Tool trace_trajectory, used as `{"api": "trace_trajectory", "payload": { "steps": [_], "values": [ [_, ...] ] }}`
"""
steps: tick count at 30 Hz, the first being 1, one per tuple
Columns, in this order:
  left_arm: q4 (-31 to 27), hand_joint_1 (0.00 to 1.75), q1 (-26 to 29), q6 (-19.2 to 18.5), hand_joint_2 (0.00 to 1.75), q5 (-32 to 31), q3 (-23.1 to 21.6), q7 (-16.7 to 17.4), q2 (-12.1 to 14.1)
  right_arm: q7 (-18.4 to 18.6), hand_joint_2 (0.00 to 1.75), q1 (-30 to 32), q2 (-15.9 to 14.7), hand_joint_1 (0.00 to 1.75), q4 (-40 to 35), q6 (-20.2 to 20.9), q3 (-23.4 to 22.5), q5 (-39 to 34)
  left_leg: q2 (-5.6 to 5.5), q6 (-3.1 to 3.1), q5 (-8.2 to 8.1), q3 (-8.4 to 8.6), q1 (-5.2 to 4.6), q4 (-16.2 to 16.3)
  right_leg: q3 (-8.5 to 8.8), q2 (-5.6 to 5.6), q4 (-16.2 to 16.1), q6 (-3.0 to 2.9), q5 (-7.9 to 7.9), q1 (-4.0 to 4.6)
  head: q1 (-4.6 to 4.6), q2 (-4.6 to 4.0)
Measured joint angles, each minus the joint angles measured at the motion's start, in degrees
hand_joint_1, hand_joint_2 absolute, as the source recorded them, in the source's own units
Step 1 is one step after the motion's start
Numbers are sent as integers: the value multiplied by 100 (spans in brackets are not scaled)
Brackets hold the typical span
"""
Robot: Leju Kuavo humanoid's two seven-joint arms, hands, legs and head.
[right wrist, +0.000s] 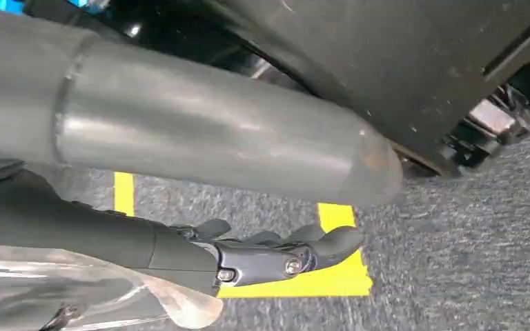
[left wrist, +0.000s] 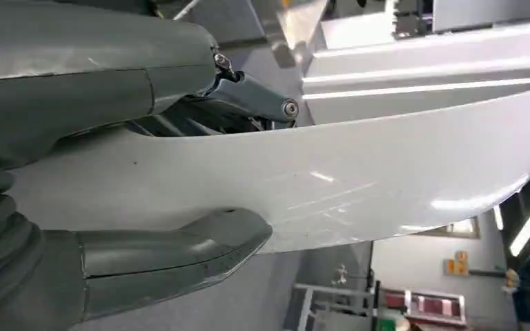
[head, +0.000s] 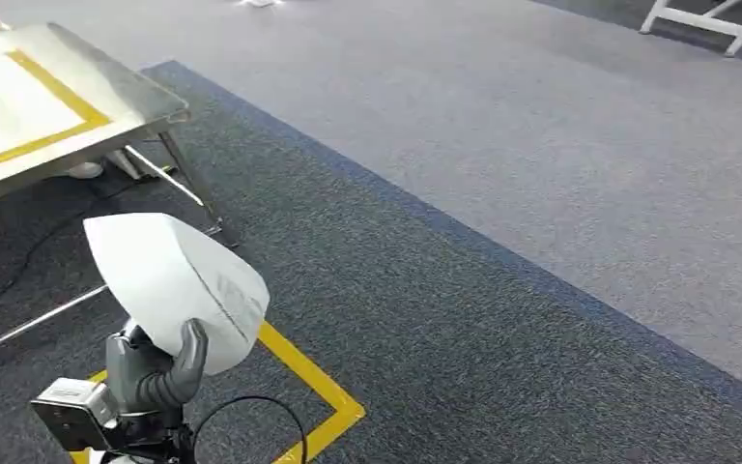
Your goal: Take the parts from the cabinet and place them on the table.
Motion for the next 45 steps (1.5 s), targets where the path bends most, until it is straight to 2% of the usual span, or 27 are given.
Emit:
{"api": "trace_trajectory", "payload": {
  "steps": [2, 3, 4, 5, 7, 8, 10, 12, 13, 14, 17, 18, 20, 23, 26, 27, 28, 29, 33, 35, 36, 38, 39, 42, 43, 44, 45],
  "values": [
    [0, 175, 19, 13, 175, -2, 4, 0, 0, 2, 0, -23, 0, 0, 0, 0, 0, 2, -155, 54, 8, -6, 1, -25, 62, -148, -33, 53, -19, 0, -4, 0],
    [-4, 175, 23, 13, 175, -4, 9, 0, -2, 4, 0, -35, 0, 0, -4, 4, 2, 15, -217, 96, 37, 30, 59, -74, 17, -2, 5, 93, -94, -33, 2, 0],
    [-4, 175, 4, 13, 175, -11, 11, -7, -2, 2, 0, -34, 0, 0, -4, 2, 2, 22, -288, 124, 41, 30, 72, -76, -82, 401, 241, 112, -233, -35, 41, 0],
    [-4, 175, -8, 9, 175, -13, 6, -7, -7, 2, 0, -33, 0, 0, -4, 0, 2, 22, -353, 143, 43, 19, 79, -76, -290, 577, 645, 121, -415, -37, 57, 0],
    [-4, 175, -5, 2, 175, -17, 4, -7, -13, 2, 0, -18, 0, 0, -4, -7, 2, 33, -503, 161, 35, 20, 78, -73, -807, 674, 1587, 139, -767, -38, 57, 0],
    [-4, 175, -2, 4, 175, -15, 7, -4, -13, 2, 0, -6, 0, 0, -2, -7, 2, 33, -586, 161, 35, 26, 76, -72, -974, 679, 1820, 140, -769, -37, 61, 0],
    [-4, 175, 0, 2, 175, -17, 7, -4, -13, 2, 0, 16, 0, 0, -4, -9, 2, 35, -774, 156, 32, 45, 80, -68, -913, 697, 1435, 124, -335, -39, 61, 0],
    [-4, 175, 0, 4, 175, -17, 9, -4, -13, 2, 0, 8, -7, 0, -4, -11, 2, 37, -935, 132, 17, 75, 90, -62, -493, 926, 383, 102, 277, -64, 59, 0],
    [-4, 175, 0, 9, 175, -17, 9, -4, -13, 4, 0, 14, -7, 0, 0, -9, 2, 35, -984, 109, 9, 62, 77, -53, -394, 1287, 166, 91, 236, -95, 57, 0],
    [-4, 175, -6, 13, 175, -22, 9, -4, -13, 2, 0, 9, -7, 0, 0, -9, 2, 35, -1060, 76, 5, 22, 71, -9, -312, 1314, 33, 75, 215, -121, 44, 0],
    [-4, 175, 25, 46, 175, -57, 15, -4, -9, 22, 0, 6, -9, 0, 0, 2, 2, 35, -1260, -45, 68, -20, 123, -57, -294, 1128, 61, -8, 231, -67, 55, 0],
    [-7, 175, 34, 50, 175, -74, 15, -4, -4, 22, 0, 3, 0, 0, 0, 11, 2, 37, -1205, -63, 27, -31, 126, -15, -265, 1021, 3, -56, 260, -115, 53, 0],
    [-15, 175, 14, 48, 175, -90, 17, -4, -4, 20, 0, 1, 0, 0, 2, 26, 2, 37, -644, -136, -283, -240, 90, 465, -227, 860, -15, -124, 241, -89, -11, 0],
    [-15, 175, 15, 50, 175, -105, 15, -2, -2, 35, 0, 33, -7, 0, 2, 52, 0, 37, -500, -197, -778, -822, 139, 1710, -204, 545, -10, -156, 200, -70, -7, 0],
    [-15, 175, 22, 90, 175, -149, 20, 11, 4, 39, 0, 19, -7, 0, 0, 65, 0, 39, -433, -191, -235, -462, 154, 1012, -137, 313, -9, -134, 152, -70, -11, 0],
    [-15, 175, 22, 107, 175, -155, 20, 11, 4, 44, 0, 14, -4, 0, 2, 72, 0, 39, -319, -163, 23, -174, 147, 451, -92, 244, -10, -119, 125, -69, -9, 0],
    [-15, 175, 19, 120, 175, -162, 20, 11, 4, 46, 0, 14, -2, 0, 2, 76, 0, 39, -2, -124, 64, 22, 103, 63, -61, 191, -13, -90, 99, -57, -5, 0],
    [-15, 175, 5, 122, 175, -166, 20, 24, 4, 50, 0, 16, 0, 0, 2, 79, 0, 39, 86, -80, 0, 60, 33, -45, -67, 135, 11, -35, 56, -11, -20, 0],
    [-17, 175, 31, 129, 175, -181, 28, 26, 7, 72, 0, -32, 0, 0, 0, 83, 0, 50, -186, 53, 29, 39, 55, -74, 44, -104, -54, 90, 13, -11, -13, 0],
    [-20, 175, 17, 120, 175, -195, 28, 28, 0, 70, 0, -37, -2, 0, -2, 92, 0, 55, -293, 110, 55, 49, 105, -102, -143, 475, 289, 128, -244, -41, 46, 0],
    [-20, 175, 11, 118, 175, -199, 22, 28, -4, 72, 0, -32, -2, 0, -2, 92, 0, 57, -365, 128, 54, 42, 113, -101, -371, 617, 756, 135, -463, -43, 72, 0],
    [-18, 175, 17, 116, 175, -203, 22, 28, -2, 72, 0, -16, -2, 0, -2, 96, 0, 68, -521, 142, 52, 44, 110, -96, -870, 682, 1677, 148, -758, -41, 70, 0],
    [-17, 175, 19, 116, 175, -201, 22, 31, -2, 74, 0, 3, -2, 0, 0, 103, 0, 83, -608, 142, 51, 50, 110, -95, -993, 684, 1805, 151, -695, -41, 68, 0],
    [-17, 175, 18, 116, 175, -203, 22, 31, -2, 74, 0, 15, -4, 0, 0, 103, 0, 118, -870, 125, 41, 73, 119, -79, -631, 772, 729, 119, 102, -53, 72, 0],
    [-17, 175, 17, 116, 175, -205, 22, 31, -2, 74, 0, 9, -4, 0, 0, 103, 2, 120, -941, 104, 28, 73, 125, -66, -425, 968, 214, 107, 326, -74, 74, 0],
    [-20, 175, 9, 114, 175, -208, 22, 31, -2, 74, 0, 11, -4, 0, 4, 105, 0, 122, -1002, 62, 14, 36, 93, -30, -367, 1326, 66, 92, 221, -111, 70, 0],
    [-17, 175, 5, 114, 175, -210, 20, 37, -2, 72, 0, 5, -4, 0, 4, 105, 2, 122, -1076, 33, 29, 4, 111, -23, -303, 1264, 63, 73, 230, -111, 63, 0]
  ]
}}
